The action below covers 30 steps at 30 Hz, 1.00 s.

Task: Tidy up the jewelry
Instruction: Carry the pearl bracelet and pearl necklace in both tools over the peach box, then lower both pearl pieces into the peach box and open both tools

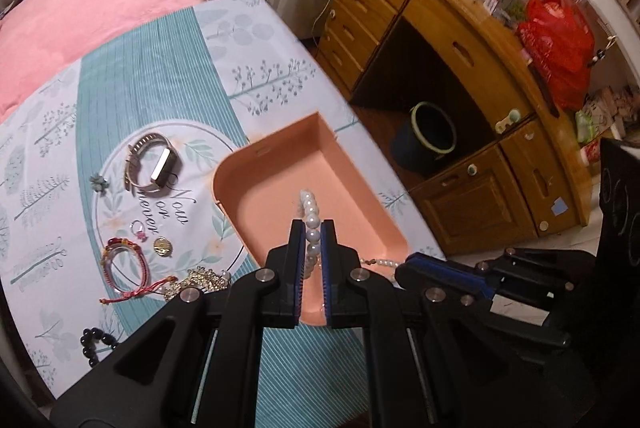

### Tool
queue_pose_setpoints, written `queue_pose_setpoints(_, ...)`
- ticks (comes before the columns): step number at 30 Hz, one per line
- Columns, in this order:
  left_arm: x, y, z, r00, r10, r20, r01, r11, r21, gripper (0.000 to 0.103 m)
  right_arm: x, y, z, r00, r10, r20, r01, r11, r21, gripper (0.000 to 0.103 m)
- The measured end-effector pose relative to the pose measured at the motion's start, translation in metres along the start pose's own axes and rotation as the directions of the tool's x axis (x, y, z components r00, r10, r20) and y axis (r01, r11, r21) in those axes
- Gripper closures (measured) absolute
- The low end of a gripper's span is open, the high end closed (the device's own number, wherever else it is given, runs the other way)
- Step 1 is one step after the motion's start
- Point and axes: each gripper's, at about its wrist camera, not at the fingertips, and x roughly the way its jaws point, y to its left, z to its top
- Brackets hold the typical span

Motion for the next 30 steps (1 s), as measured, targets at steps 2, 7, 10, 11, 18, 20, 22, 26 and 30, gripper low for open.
queue_pose_setpoints(2, 0.016, 0.002, 0.001, 1.0, 0.008, -0.022, -0.008, 1.0, 0.003, 0.098, 0.016, -0.008, -0.002, 1.0, -0.002, -0.022, 0.002, 1.0, 0.019, 0.099)
queue_pose_setpoints(7, 0.043, 0.007, 0.004, 0.998, 0.021, -0.057, -0.021, 1.0, 0.01, 0.098, 0.041, -0.023, -0.005, 0.999, -0.007, -0.052, 0.009, 0.999, 0.05, 0.099)
queue_pose_setpoints(10, 0.054, 0.009, 0.006, 0.997, 0.028, -0.072, -0.027, 1.0, 0.013, 0.098, 0.049, -0.025, -0.003, 0.998, -0.013, -0.061, 0.016, 0.999, 0.049, 0.099)
queue_pose_setpoints(11, 0.057, 0.01, 0.007, 0.997, 0.025, -0.076, -0.024, 1.0, 0.014, 0.098, 0.051, -0.026, -0.002, 0.998, -0.017, -0.065, 0.02, 0.999, 0.051, 0.099)
queue_pose_setpoints(18, 0.061, 0.01, 0.01, 0.996, 0.032, -0.078, -0.031, 0.999, 0.019, 0.097, 0.065, -0.028, 0.006, 0.995, -0.036, -0.091, 0.042, 0.997, 0.059, 0.097)
queue_pose_setpoints(20, 0.059, 0.011, 0.008, 0.996, 0.028, -0.082, -0.027, 1.0, 0.012, 0.097, 0.067, -0.028, 0.008, 0.995, -0.043, -0.095, 0.049, 0.997, 0.058, 0.092)
queue_pose_setpoints(22, 0.056, 0.014, 0.005, 0.996, 0.022, -0.085, -0.022, 1.0, 0.004, 0.095, 0.069, -0.029, 0.01, 0.994, -0.053, -0.093, 0.059, 0.997, 0.058, 0.083)
queue_pose_setpoints(26, 0.047, 0.022, -0.005, 0.997, 0.023, -0.08, -0.024, 1.0, -0.016, 0.07, 0.07, -0.028, 0.012, 0.995, -0.055, -0.084, 0.059, 0.997, 0.051, 0.08)
queue_pose_setpoints(30, 0.033, 0.035, -0.015, 0.998, 0.035, -0.051, -0.038, 0.998, -0.056, 0.057, 0.071, -0.023, 0.013, 0.995, -0.056, -0.087, 0.059, 0.998, 0.027, 0.08)
